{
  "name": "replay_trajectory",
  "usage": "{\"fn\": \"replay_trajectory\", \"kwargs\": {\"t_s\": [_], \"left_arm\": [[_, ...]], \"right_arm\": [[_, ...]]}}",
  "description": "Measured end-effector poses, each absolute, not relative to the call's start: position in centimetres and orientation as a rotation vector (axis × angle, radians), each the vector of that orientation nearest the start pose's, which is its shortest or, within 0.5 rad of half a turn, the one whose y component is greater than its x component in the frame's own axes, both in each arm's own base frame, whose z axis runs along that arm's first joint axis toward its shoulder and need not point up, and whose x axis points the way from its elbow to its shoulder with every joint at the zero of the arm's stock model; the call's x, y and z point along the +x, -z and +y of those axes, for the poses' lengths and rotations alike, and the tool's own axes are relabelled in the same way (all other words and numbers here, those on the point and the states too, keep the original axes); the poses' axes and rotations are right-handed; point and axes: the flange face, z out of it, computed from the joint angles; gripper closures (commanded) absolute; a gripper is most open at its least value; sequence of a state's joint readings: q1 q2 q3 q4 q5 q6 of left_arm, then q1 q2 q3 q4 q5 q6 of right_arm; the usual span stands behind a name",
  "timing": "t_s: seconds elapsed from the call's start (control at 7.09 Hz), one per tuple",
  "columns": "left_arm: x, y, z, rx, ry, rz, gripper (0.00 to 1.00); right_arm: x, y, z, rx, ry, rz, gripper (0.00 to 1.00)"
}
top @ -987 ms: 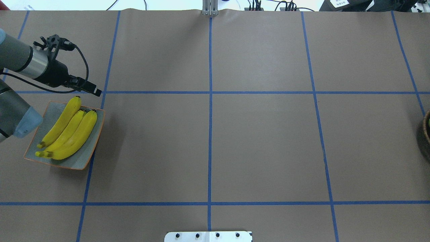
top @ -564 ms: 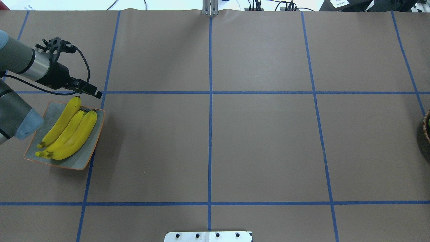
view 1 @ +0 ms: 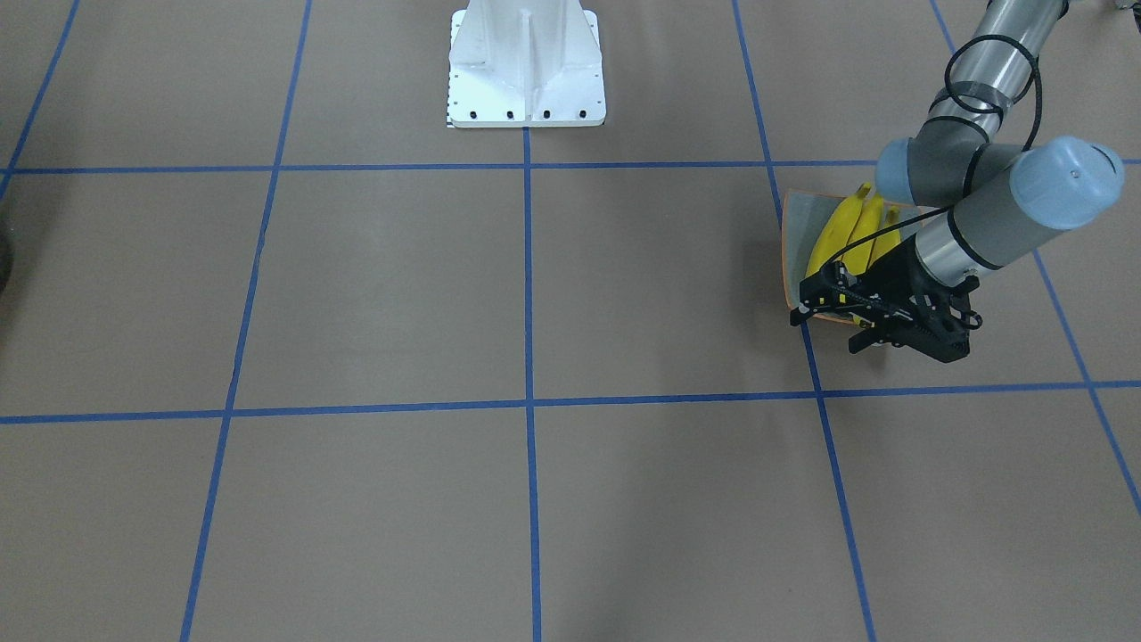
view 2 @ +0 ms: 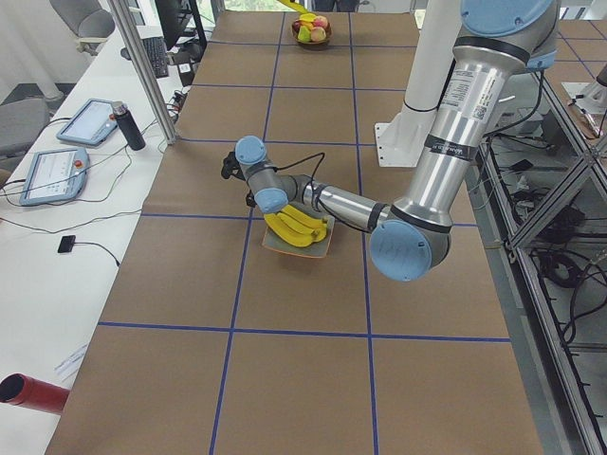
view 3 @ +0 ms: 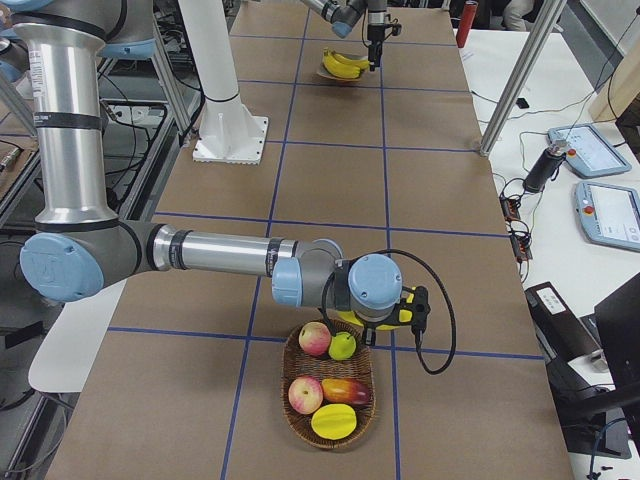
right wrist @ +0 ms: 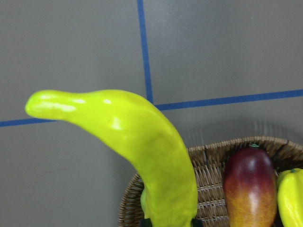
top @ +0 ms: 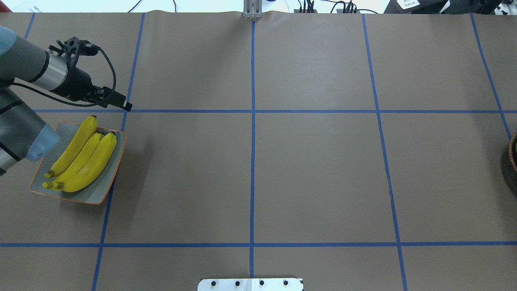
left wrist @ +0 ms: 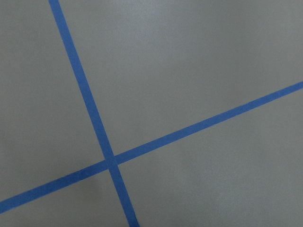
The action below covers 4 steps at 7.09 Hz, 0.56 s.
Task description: Transfer all bananas from basket to plate
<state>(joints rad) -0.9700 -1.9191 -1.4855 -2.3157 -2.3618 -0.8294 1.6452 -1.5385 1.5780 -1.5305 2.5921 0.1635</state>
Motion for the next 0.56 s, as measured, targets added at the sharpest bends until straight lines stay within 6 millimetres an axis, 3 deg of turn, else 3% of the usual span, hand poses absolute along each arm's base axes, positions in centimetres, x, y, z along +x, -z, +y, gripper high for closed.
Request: {"fn": "replay_trajectory", "kwargs": {"t_s": [0.56], "left_arm": [[31.2, -33.0, -55.7, 0.194, -0.03, 1.3, 0.0]], "right_arm": [[-3.0, -43.5, -54.3, -0.109, -0.279, -1.163, 1.0]]}}
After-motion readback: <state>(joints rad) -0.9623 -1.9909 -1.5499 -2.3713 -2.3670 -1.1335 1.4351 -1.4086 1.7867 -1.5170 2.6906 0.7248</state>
